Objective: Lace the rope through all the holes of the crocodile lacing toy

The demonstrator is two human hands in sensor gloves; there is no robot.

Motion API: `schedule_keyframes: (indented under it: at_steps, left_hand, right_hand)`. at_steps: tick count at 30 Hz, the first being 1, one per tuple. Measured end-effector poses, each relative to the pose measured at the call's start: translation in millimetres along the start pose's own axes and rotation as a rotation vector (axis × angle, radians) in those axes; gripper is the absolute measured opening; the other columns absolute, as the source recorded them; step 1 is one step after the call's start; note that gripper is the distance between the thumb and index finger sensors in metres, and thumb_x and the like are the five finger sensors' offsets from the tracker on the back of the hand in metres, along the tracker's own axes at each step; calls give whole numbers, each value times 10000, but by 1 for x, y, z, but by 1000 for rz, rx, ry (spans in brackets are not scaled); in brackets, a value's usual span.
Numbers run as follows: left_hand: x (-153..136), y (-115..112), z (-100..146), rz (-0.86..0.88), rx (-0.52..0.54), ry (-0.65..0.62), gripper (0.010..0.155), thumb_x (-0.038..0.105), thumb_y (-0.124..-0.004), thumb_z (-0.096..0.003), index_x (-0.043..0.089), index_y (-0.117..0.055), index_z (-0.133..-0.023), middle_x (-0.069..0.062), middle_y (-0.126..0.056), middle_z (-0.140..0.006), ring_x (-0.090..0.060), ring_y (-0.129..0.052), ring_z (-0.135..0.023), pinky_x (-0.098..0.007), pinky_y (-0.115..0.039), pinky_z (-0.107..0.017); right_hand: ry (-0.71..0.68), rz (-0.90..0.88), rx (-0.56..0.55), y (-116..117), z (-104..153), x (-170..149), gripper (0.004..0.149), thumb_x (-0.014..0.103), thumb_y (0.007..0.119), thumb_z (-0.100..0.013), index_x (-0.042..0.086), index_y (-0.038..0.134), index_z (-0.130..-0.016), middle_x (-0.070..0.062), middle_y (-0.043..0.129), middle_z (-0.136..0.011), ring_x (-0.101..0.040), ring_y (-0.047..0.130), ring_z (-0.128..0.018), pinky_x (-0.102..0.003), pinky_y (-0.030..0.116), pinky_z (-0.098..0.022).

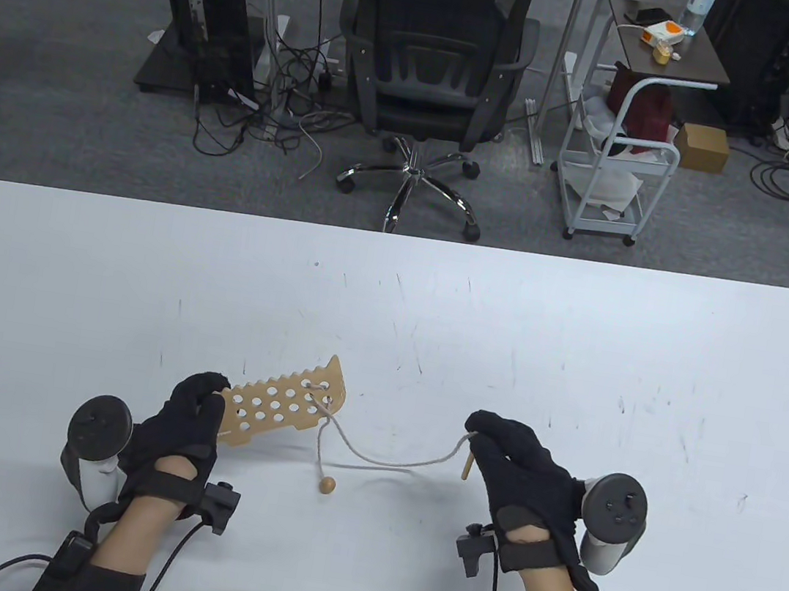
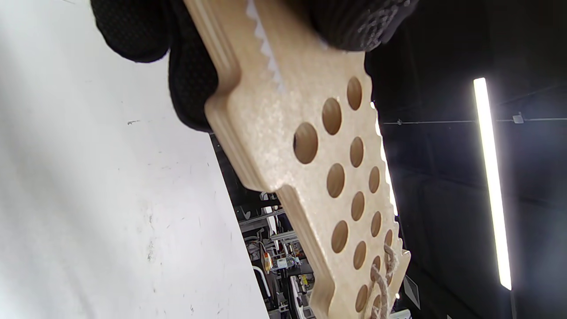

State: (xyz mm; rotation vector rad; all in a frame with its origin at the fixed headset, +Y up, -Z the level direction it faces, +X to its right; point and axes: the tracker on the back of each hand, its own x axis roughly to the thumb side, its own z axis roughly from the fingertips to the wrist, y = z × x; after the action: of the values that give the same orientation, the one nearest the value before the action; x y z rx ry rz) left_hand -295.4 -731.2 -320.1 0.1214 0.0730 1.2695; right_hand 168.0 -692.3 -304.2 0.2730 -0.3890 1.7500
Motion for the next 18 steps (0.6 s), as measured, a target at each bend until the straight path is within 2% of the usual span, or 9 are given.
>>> schedule_keyframes:
  at_steps: [8,18]
  left_hand:
    - [5,-11,3,-20,-61,-21,516,376,-729,-422,264,-709,-925,-15,-896,-764,-242,-992,-583,-518,-708,-653]
    - [9,-22,7,-46,-136,-37,516,379,-731,-423,263,-711,-926,-16,-897,-763,-241,-993,-580,-517,-709,-651]
  right_hand:
    - [-47,28,54,16,4,8,375,307,885,-440,251,886,-810,-46,985,-716,-321,962,-656,-611,595,-618]
    - [-138,145,102,37,13,16,380,276,913,-419,261,884,-798,-36,1003,-734,-314,963,-692,-583,626,-611]
